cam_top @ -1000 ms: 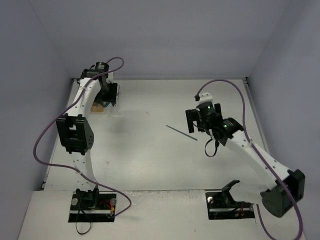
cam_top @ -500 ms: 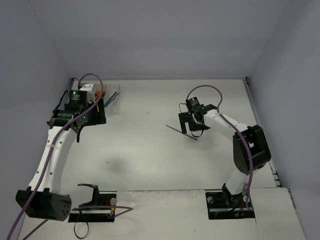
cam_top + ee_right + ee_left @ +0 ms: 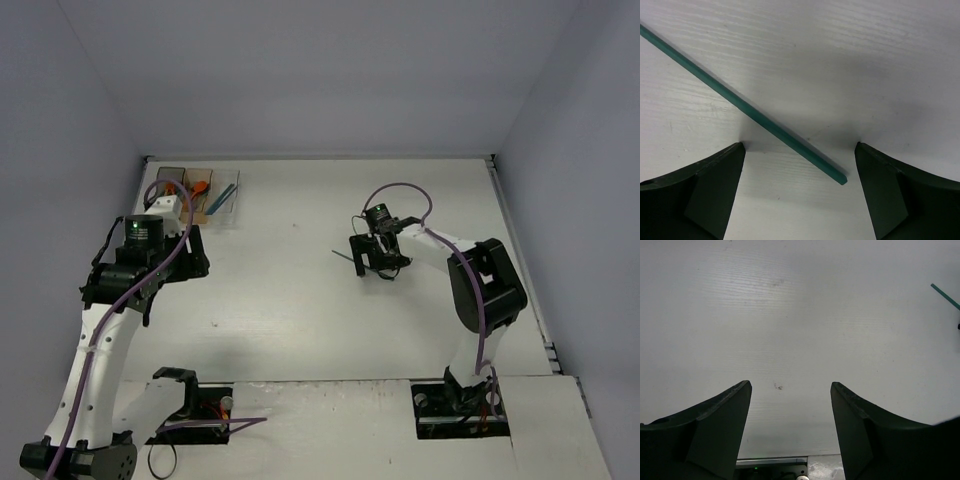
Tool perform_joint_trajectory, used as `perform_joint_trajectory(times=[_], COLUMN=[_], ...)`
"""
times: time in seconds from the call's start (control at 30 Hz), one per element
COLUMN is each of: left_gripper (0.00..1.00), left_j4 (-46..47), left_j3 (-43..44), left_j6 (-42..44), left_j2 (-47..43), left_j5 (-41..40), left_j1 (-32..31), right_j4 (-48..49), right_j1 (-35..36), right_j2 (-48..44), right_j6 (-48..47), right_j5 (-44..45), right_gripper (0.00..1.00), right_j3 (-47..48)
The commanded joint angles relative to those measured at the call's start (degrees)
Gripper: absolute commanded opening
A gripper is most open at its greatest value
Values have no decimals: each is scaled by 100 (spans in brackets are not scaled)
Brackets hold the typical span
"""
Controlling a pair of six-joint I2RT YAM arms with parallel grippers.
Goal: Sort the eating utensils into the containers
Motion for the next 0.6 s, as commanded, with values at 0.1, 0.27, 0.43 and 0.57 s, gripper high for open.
perform_joint_trajectory(times=[0.1, 0.27, 0.43, 0.57], left_gripper=[62, 62, 62, 62], left_j4=[117, 125, 132, 143], left_j3=[-38, -141, -287, -347], left_j6=[-252, -319, -493, -562], left_j2=[-157, -235, -317, -413], left_j5=[309, 352, 544, 664], left_j1=[-20, -20, -50, -145], right_j4=[322, 389, 389, 389], right_j1=[943, 1511, 1913, 2058], right_j2=[559, 787, 946, 920], right_j6=[475, 835, 1186, 1608], right_j5=[-256, -349, -269, -258], right_gripper=[58, 19, 0, 0], right_j3=[-391, -256, 198, 674])
